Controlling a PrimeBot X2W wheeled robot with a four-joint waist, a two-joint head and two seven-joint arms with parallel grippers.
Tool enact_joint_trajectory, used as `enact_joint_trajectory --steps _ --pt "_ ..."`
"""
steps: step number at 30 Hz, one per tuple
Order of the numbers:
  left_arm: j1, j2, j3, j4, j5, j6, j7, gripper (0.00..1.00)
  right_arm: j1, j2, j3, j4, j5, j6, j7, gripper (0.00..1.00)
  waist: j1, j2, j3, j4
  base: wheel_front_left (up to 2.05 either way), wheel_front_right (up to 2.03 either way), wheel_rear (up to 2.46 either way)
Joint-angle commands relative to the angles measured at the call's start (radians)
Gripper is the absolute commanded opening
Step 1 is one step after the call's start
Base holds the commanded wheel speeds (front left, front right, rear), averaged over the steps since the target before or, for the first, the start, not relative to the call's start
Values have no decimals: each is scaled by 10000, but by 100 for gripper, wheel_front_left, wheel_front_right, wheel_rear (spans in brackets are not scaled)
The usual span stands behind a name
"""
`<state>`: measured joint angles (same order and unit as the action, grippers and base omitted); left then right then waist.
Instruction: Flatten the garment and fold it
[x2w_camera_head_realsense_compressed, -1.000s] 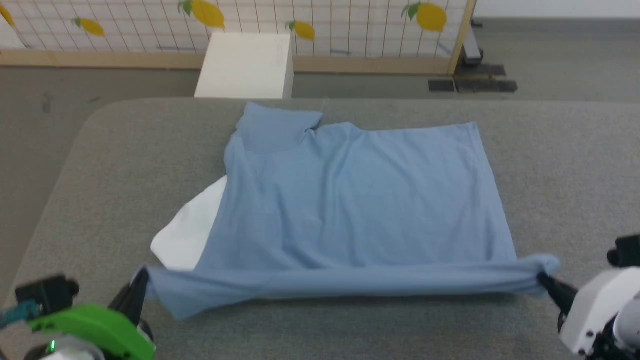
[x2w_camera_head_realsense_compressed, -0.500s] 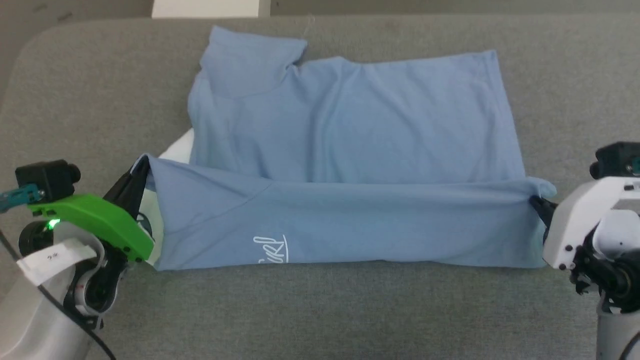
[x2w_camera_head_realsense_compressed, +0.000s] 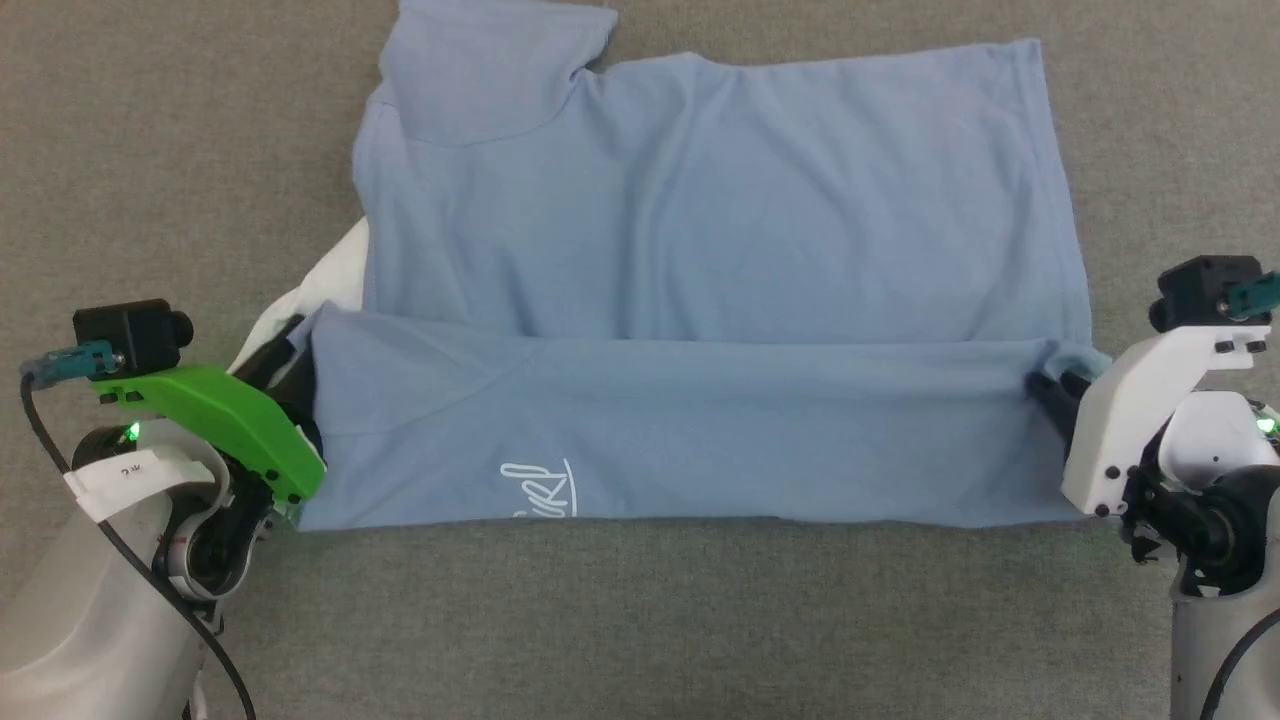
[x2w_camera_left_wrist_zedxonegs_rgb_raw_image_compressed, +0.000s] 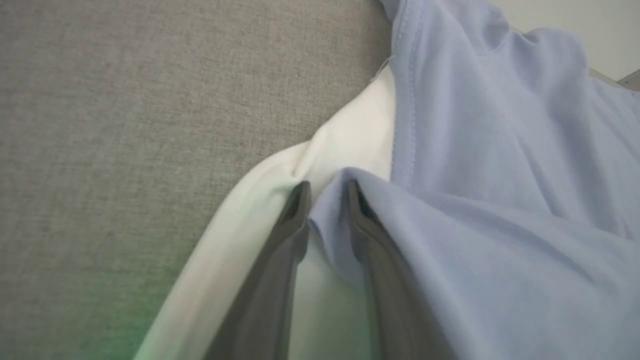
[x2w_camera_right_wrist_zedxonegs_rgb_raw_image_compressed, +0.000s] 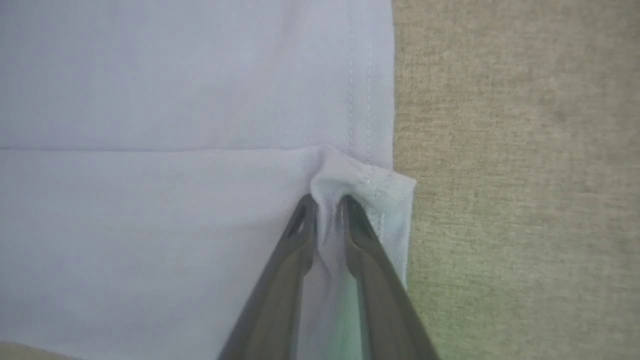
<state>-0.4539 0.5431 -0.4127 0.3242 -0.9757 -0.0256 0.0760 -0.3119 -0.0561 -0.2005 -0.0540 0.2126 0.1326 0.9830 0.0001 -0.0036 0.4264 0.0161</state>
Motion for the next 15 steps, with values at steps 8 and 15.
enact_joint_trajectory --steps 8,15 --pt "436 65 623 -495 -166 497 -866 100 484 21 -515 -723 930 -19 -1008 100 -1 36 -1980 107 0 0 0" --pt "2067 174 911 -1756 931 849 -3012 100 1708 -442 -719 -1742 1674 -19 -3527 100 -1 36 -3153 158 0 0 0"
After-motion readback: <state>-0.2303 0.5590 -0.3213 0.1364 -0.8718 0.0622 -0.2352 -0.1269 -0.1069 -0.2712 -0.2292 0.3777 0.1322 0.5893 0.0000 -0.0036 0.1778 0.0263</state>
